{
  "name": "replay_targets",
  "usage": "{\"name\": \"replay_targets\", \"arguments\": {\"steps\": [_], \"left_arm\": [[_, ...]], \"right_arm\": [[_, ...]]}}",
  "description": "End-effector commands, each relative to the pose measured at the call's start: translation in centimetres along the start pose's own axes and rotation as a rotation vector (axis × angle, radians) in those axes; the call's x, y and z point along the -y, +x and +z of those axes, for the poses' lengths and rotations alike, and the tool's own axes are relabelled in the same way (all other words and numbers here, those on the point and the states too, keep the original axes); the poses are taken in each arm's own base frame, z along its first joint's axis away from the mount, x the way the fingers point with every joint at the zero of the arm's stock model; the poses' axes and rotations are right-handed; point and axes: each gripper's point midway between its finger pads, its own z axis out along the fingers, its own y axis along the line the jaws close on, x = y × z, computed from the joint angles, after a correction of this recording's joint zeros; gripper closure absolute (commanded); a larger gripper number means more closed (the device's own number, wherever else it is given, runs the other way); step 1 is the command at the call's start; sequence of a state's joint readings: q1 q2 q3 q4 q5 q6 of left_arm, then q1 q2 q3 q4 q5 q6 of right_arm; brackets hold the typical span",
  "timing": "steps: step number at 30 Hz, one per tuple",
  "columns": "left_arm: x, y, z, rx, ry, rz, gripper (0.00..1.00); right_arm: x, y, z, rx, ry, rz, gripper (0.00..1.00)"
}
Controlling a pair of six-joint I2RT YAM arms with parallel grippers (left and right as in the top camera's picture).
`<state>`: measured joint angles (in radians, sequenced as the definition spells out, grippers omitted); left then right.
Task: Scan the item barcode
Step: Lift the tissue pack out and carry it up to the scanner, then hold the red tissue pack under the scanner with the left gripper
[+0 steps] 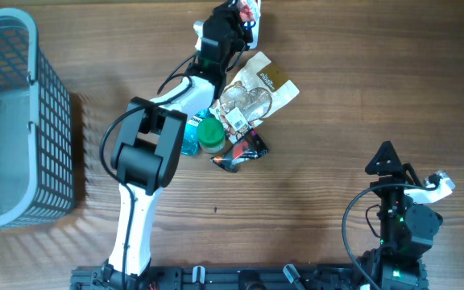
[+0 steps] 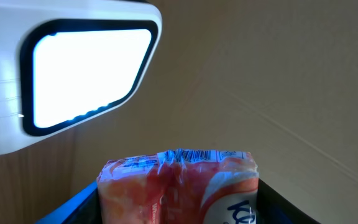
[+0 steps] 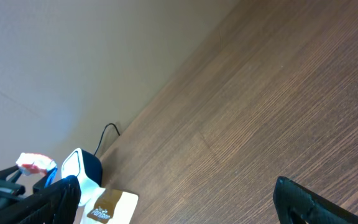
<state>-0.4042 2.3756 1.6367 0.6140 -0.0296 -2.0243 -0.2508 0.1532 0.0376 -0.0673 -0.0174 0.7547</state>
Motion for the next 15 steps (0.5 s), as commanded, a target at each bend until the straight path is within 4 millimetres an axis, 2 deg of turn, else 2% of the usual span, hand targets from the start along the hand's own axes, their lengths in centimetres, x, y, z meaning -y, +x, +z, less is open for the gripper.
{"name": "replay_targets", "arguments": {"steps": [1,10,15], "left_arm": [[0.27,0.68,1.45,-0.019,0.031,-0.158,0.39],[0.32,0.50,1.55,-0.008,0.033,-0.157,0.38],[0.30,1.11,1.58,-0.018,0.033,-0.157,0.38]], "right_arm": [[0.23,-0.28,0.00,0.015,0.012,-0.018,0.00],[0.23,-0.28,0.00,0.015,0.013,-0.018,0.00],[0.23,-0.28,0.00,0.015,0.013,-0.017,0.00]]}}
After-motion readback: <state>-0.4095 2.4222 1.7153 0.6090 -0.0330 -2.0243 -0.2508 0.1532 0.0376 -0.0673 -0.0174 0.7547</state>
